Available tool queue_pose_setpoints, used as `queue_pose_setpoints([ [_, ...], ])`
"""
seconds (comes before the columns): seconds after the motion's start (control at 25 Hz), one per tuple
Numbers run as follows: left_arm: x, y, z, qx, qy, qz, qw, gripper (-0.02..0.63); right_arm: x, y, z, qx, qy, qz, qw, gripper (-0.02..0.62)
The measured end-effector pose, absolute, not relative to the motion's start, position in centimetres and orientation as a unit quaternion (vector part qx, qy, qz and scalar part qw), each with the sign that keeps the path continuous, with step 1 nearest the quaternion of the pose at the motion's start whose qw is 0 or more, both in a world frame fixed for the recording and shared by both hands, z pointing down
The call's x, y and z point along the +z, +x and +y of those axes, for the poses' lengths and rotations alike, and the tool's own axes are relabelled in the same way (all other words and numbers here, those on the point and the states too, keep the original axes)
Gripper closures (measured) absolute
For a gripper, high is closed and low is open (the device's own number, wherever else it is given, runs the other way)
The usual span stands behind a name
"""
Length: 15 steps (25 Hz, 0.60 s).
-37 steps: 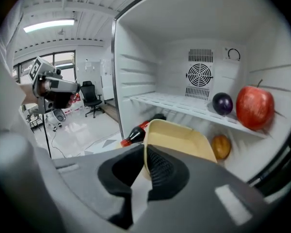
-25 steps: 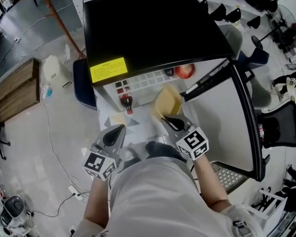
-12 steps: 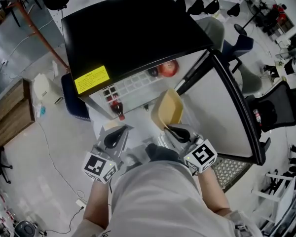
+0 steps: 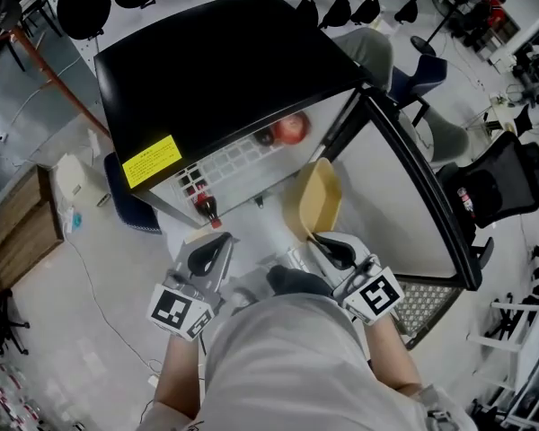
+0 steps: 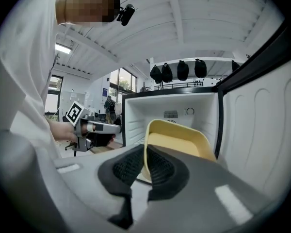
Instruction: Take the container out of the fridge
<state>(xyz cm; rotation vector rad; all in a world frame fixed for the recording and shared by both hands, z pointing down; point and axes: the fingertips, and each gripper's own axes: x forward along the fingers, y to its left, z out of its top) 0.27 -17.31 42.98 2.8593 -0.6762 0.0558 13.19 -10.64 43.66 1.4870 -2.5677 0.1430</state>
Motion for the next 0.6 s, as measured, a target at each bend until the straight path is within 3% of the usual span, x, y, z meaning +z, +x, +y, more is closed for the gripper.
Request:
queue_pose_setpoints([
  [0.6, 42.5, 0.6, -17.5, 0.017, 0.968, -0.235, 0.092, 0.598, 43.6, 12.7, -11.6, 0.034, 0.503, -0.86, 0.079, 0.577],
])
